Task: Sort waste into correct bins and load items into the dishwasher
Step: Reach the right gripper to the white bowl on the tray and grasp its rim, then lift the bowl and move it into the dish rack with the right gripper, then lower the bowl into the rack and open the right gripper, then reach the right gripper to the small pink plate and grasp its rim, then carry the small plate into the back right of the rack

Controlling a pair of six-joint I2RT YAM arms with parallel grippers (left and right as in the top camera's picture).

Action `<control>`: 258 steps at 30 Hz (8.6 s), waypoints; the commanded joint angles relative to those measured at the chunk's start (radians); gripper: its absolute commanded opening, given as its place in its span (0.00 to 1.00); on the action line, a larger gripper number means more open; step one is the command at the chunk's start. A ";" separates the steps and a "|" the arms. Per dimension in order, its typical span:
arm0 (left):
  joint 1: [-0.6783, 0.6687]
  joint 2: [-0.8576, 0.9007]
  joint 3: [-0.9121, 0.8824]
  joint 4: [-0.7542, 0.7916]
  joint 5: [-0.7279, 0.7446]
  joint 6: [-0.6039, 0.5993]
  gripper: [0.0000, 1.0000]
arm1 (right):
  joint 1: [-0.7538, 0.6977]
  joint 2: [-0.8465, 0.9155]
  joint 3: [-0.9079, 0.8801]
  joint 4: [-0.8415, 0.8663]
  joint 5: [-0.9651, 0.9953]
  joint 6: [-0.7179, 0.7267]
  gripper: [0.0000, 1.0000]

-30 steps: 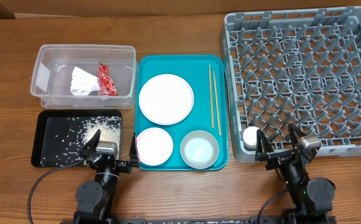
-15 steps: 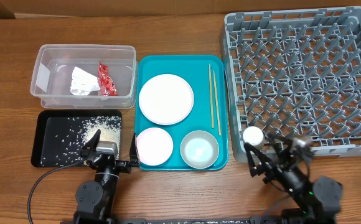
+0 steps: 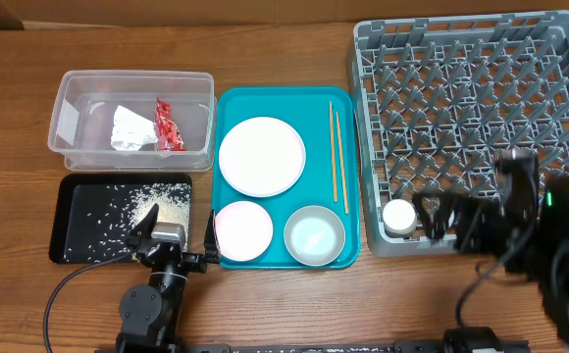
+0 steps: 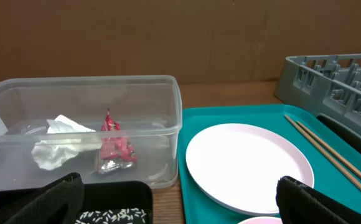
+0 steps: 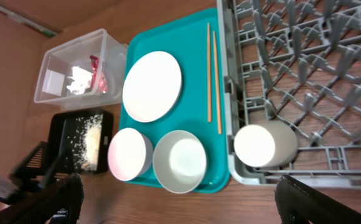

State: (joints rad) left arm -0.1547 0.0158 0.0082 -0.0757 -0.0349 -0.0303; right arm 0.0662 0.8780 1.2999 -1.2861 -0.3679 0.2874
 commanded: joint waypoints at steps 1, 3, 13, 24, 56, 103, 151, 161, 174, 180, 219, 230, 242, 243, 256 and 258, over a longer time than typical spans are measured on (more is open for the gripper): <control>0.008 -0.005 -0.003 0.002 0.006 -0.018 1.00 | 0.002 0.141 0.082 -0.017 -0.097 0.000 1.00; 0.008 -0.005 -0.003 0.001 0.006 -0.018 1.00 | 0.011 0.205 0.081 -0.031 -0.147 -0.001 1.00; 0.008 -0.005 -0.003 0.001 0.006 -0.018 1.00 | 0.475 0.394 -0.066 0.050 0.204 0.199 1.00; 0.008 -0.005 -0.003 0.001 0.006 -0.018 1.00 | 0.657 0.553 -0.156 0.275 0.480 0.174 0.70; 0.008 -0.005 -0.003 0.002 0.006 -0.018 1.00 | 0.657 0.725 -0.131 0.288 0.517 0.076 0.04; 0.008 -0.005 -0.003 0.001 0.006 -0.018 1.00 | 0.044 0.846 -0.011 0.240 1.637 0.385 0.04; 0.008 -0.005 -0.003 0.001 0.006 -0.018 1.00 | 0.410 0.868 0.111 -0.083 1.429 0.532 0.39; 0.008 -0.005 -0.003 0.001 0.006 -0.018 1.00 | 0.635 0.776 0.301 0.059 0.497 0.182 0.75; 0.008 -0.005 -0.003 0.001 0.006 -0.018 1.00 | 0.809 0.925 0.091 0.348 0.223 0.215 0.66; 0.008 -0.005 -0.003 0.001 0.006 -0.018 1.00 | 0.809 0.993 0.010 0.440 0.228 0.237 0.52; 0.008 -0.005 -0.003 0.002 0.006 -0.018 1.00 | 0.521 0.489 0.050 0.269 1.554 0.303 0.04; 0.008 -0.005 -0.003 0.001 0.006 -0.018 1.00 | 0.082 0.582 0.048 0.261 1.691 0.254 0.04; 0.008 -0.005 -0.003 0.001 0.006 -0.018 1.00 | -0.166 0.764 0.048 0.275 1.661 0.205 0.04; 0.008 -0.005 -0.003 0.001 0.006 -0.018 1.00 | -0.166 0.774 0.048 0.286 1.656 0.204 0.04; 0.008 -0.005 -0.003 0.001 0.006 -0.018 1.00 | -0.069 0.932 0.048 0.290 1.653 0.150 0.04; 0.008 -0.005 -0.003 0.001 0.006 -0.018 1.00 | -0.035 0.932 0.048 0.285 1.653 0.150 0.04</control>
State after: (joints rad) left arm -0.1547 0.0158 0.0082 -0.0769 -0.0334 -0.0303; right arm -0.0078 1.8187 1.3445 -0.9993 1.2797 0.4427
